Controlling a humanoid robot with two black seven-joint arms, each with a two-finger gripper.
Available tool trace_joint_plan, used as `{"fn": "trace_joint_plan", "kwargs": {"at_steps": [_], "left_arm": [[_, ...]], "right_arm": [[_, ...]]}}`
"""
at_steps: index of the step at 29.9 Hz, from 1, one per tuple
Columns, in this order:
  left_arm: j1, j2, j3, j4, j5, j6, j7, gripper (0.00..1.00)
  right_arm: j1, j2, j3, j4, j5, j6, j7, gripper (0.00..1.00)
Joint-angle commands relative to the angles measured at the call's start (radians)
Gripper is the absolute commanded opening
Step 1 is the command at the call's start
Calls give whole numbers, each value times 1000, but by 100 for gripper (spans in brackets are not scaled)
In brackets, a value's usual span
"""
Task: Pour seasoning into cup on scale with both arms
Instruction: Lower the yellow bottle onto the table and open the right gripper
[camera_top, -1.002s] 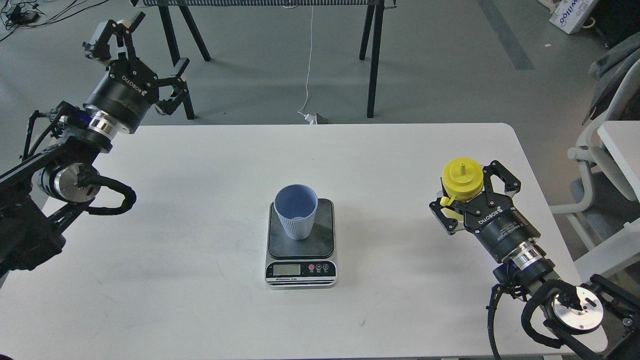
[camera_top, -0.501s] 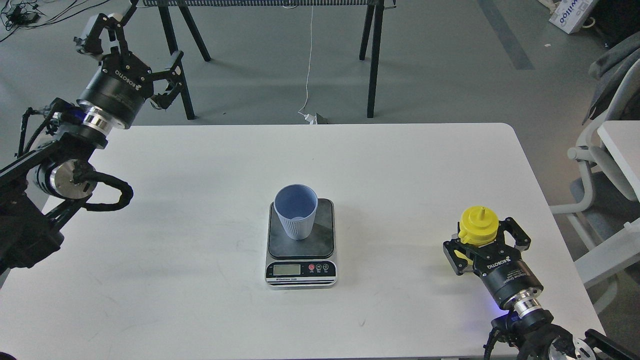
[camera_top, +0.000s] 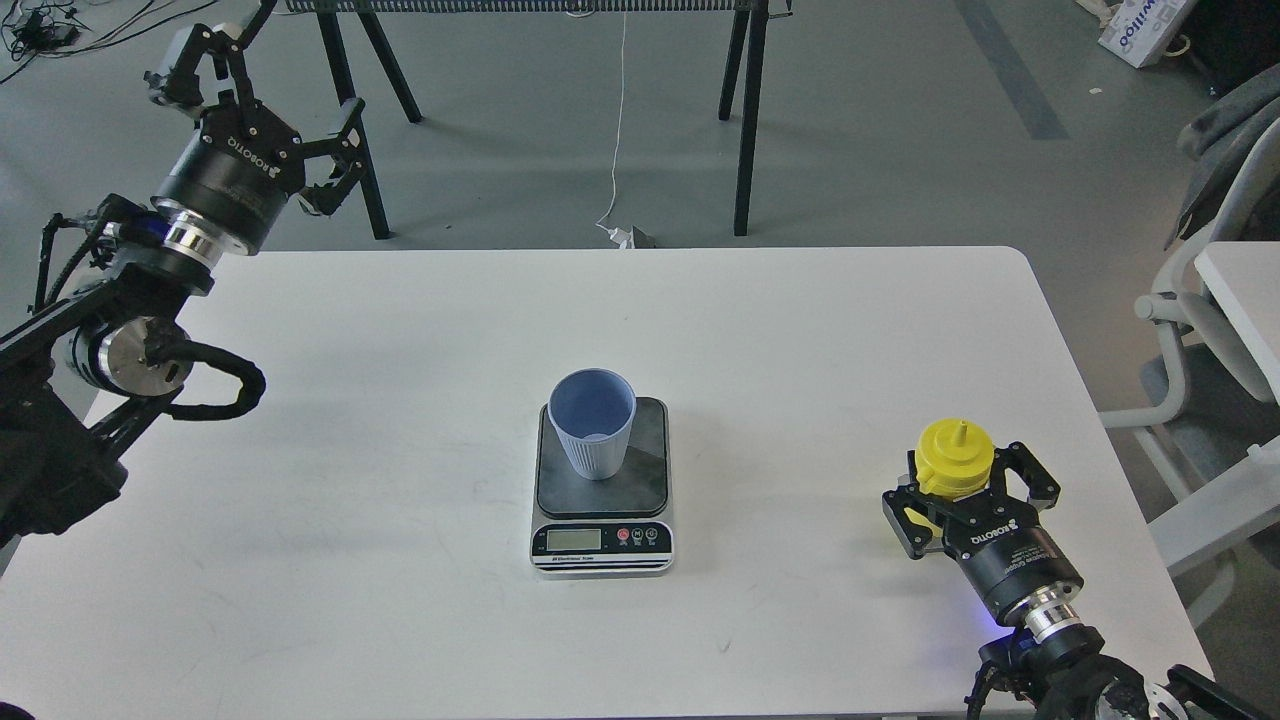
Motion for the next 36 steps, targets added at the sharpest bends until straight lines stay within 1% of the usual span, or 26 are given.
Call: {"fn": "trace_joint_plan", "kwargs": {"at_steps": [1, 5, 9, 10, 17, 20, 27, 30, 33, 36], "left_arm": [[0, 2, -2, -1, 0, -1, 0, 100], [-2, 3, -3, -1, 0, 1, 0, 100], [0, 3, -3, -3, 0, 1, 0, 100], [0, 2, -3, -3, 0, 1, 0, 100], [0, 2, -8, -4, 0, 1, 0, 100], [-2, 3, -13, -15, 0, 6, 0, 100], [-2, 2, -19, -23, 0, 9, 0, 100], [-2, -1, -19, -23, 0, 10, 0, 100], [-2, 0, -19, -23, 0, 10, 0, 100], [0, 2, -19, -23, 0, 10, 0, 100]], "right_arm": [[-2, 0, -1, 2, 0, 0, 0, 70], [-18, -1, 0, 8, 0, 0, 3, 83], [-56, -4, 11, 33, 0, 0, 4, 91], [-65, -9, 12, 37, 0, 0, 4, 95], [-151, -44, 19, 85, -3, 0, 6, 98], [-197, -95, 20, 108, -20, 0, 12, 98], [-297, -218, 35, 105, -23, 0, 17, 98], [-337, -256, 66, 105, -22, 0, 41, 98], [-346, -304, 118, 103, -22, 0, 75, 98], [-337, -316, 205, 96, -23, 0, 90, 98]]}}
